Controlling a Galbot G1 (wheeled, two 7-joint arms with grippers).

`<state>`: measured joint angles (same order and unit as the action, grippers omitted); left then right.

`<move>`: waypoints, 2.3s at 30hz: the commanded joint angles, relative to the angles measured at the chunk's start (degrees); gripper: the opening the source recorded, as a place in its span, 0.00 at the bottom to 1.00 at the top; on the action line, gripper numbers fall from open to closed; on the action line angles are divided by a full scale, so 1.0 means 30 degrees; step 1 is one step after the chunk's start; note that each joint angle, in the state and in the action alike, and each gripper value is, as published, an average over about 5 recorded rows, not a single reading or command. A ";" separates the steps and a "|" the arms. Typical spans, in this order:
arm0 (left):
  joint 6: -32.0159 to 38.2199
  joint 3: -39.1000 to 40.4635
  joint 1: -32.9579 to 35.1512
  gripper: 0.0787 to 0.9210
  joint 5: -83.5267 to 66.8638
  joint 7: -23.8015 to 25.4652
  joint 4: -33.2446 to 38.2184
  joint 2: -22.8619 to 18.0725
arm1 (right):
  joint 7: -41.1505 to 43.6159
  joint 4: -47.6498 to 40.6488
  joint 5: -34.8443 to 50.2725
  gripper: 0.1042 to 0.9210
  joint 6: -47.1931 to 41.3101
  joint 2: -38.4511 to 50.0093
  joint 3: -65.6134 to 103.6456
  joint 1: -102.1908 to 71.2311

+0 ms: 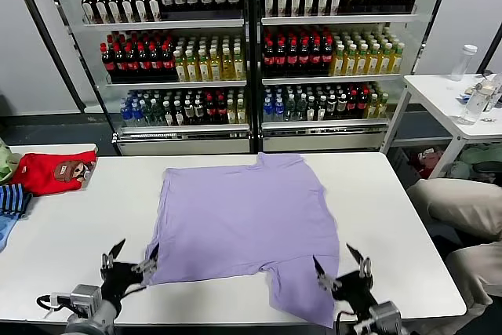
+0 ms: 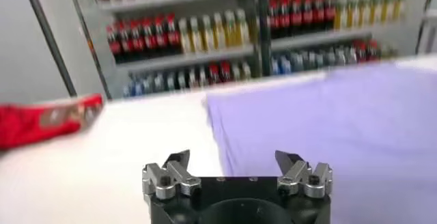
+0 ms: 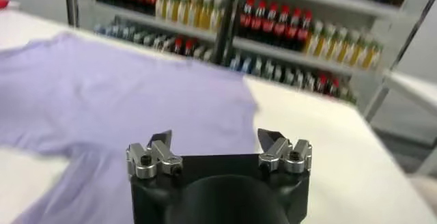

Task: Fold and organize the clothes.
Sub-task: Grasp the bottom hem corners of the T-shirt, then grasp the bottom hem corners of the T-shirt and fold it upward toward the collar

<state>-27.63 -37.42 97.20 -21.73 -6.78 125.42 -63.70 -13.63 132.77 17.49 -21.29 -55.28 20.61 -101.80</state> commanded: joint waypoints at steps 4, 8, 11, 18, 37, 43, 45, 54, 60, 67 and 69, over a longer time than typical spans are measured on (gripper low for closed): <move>-0.1727 -0.0398 0.1312 0.88 -0.0811 -0.0308 -0.0393 0.0356 | -0.0476 0.0231 0.0745 0.88 -0.0028 0.0196 -0.0210 -0.1762; -0.1727 -0.0428 0.1080 0.88 -0.0980 -0.0227 -0.0555 0.0354 | -0.0641 0.0154 0.0867 0.88 -0.0027 0.0108 -0.0294 -0.1810; -0.1715 -0.0375 0.0871 0.88 -0.1029 -0.0149 -0.0729 0.0359 | -0.0821 0.0097 0.0884 0.88 -0.0023 0.0007 -0.0392 -0.1822; -0.1388 0.0038 0.0826 0.84 -0.1207 0.0100 -0.0758 0.0242 | -0.1399 -0.0116 0.1830 0.79 -0.0212 -0.0229 -0.0468 -0.1817; -0.1178 0.0361 0.1368 0.19 -0.1179 0.0178 -0.0267 0.0160 | -0.0227 0.0251 0.3353 0.12 -0.0001 0.0042 0.0361 -0.1685; -0.0591 -0.0507 0.3841 0.02 -0.1175 -0.0368 0.1777 0.0463 | 0.0607 0.2455 0.4454 0.01 0.0004 0.1159 0.3685 -0.3850; -0.0486 -0.0798 0.4945 0.01 -0.1170 -0.0640 0.2698 0.0620 | 0.0836 0.3142 0.4709 0.01 -0.0005 0.1462 0.4787 -0.5036; 0.0270 -0.2256 0.8589 0.01 -0.1144 -0.1463 0.4375 0.1175 | 0.1423 0.5129 0.3822 0.01 0.0101 0.1553 0.6178 -0.9485; 0.0436 -0.4494 0.9471 0.01 -0.1936 -0.1623 0.5604 0.1244 | 0.1377 0.5724 0.3394 0.01 0.0314 0.1489 0.5719 -0.9417; -0.0579 -0.3619 0.4365 0.01 -0.2914 -0.1125 0.4058 0.1182 | 0.0468 0.4059 0.4133 0.01 -0.0284 0.1266 0.4105 -0.2939; -0.0511 -0.2697 0.2658 0.01 -0.2541 -0.0788 0.3166 0.0987 | 0.0360 0.3495 0.4477 0.01 -0.0630 0.1196 0.3762 -0.1563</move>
<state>-28.18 -47.11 118.02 -28.08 -10.39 138.36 -60.28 -11.59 145.38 29.36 -21.63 -51.69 33.62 -118.32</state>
